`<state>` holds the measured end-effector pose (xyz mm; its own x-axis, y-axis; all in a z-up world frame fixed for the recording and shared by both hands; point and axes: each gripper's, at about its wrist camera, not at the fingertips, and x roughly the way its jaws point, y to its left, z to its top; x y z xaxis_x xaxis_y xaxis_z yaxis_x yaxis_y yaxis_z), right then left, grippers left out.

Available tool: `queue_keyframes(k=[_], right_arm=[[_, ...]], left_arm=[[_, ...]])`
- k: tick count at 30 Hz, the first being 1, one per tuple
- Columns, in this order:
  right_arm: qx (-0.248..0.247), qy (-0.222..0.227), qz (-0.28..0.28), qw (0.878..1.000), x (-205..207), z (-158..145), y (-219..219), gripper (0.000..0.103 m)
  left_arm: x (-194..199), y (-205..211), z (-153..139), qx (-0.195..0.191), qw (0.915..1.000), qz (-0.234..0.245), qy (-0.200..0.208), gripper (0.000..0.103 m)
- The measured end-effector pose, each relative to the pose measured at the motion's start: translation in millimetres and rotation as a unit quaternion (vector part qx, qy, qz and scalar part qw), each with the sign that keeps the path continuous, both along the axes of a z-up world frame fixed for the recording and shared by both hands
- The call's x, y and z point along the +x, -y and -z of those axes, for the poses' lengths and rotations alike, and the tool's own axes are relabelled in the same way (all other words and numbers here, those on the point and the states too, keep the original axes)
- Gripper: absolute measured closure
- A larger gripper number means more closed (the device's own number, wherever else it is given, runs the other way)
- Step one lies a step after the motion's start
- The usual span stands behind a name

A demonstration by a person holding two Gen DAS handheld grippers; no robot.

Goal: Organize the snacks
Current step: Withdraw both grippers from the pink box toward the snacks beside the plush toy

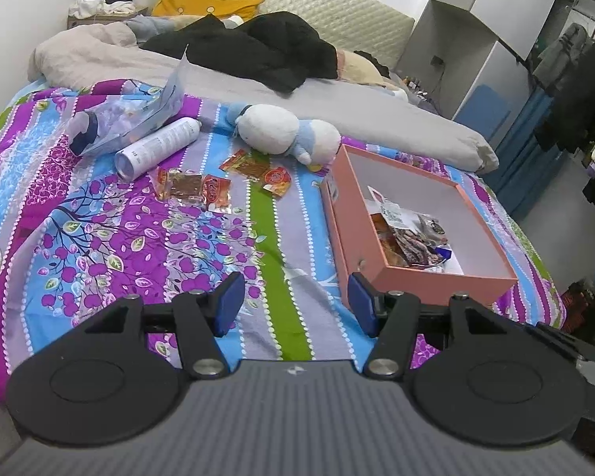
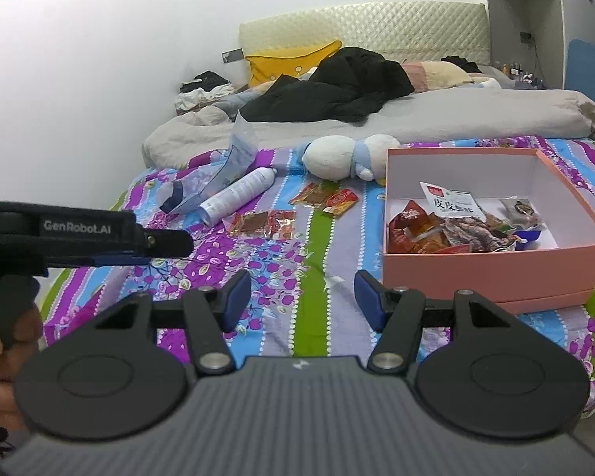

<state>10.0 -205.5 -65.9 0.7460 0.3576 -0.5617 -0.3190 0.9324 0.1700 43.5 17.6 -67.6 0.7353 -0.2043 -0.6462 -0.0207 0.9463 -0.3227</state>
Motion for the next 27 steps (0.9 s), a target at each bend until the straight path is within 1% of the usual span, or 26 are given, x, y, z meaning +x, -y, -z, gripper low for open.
queue_keyframes(k=[2,3,5,9,11,12,13,14,15,17,27], right_arm=[[-0.002,-0.002,-0.001,1.000,3.3,1.8,-3.5,0.042],[-0.004,-0.002,-0.002,1.000,5.1,2.5,-5.2,0.042],[-0.013,0.001,-0.004,1.000,8.3,4.8,-8.8,0.041],[-0.021,-0.011,-0.010,1.000,18.9,10.6,-13.1,0.040],[-0.026,-0.010,-0.014,1.000,23.9,12.2,-16.9,0.039],[-0.029,-0.008,-0.018,0.999,26.4,12.6,-19.3,0.036],[-0.030,-0.005,-0.020,0.999,28.9,12.9,-21.6,0.023],[-0.029,-0.003,-0.023,0.999,31.6,13.2,-23.0,0.012],[-0.026,-0.001,-0.024,0.999,34.3,13.5,-24.1,0.009],[-0.024,-0.004,-0.024,0.999,41.1,14.8,-26.5,0.009],[-0.026,-0.019,-0.040,0.999,74.1,25.9,-38.9,0.009]], left_arm=[[6.6,-3.4,4.3,0.000,1.0000,0.002,-0.005,0.038],[10.9,-4.8,7.1,0.000,0.9999,0.003,-0.010,0.034],[18.3,-6.9,11.8,-0.002,0.9999,0.000,-0.016,0.034],[28.5,-9.8,17.3,0.000,0.9998,-0.003,-0.021,0.033],[34.2,-11.3,20.4,0.001,0.9997,0.002,-0.025,0.025],[36.9,-12.2,22.0,0.005,0.9996,0.002,-0.027,0.019],[39.1,-12.8,23.6,0.008,0.9996,-0.001,-0.029,0.013],[41.8,-14.2,25.4,0.011,0.9995,-0.004,-0.030,0.011],[45.2,-15.7,27.4,0.013,0.9994,-0.004,-0.032,0.009],[51.4,-19.7,31.8,0.014,0.9992,-0.004,-0.038,0.007],[78.7,-44.6,50.8,0.010,0.9976,-0.037,-0.057,0.006]])
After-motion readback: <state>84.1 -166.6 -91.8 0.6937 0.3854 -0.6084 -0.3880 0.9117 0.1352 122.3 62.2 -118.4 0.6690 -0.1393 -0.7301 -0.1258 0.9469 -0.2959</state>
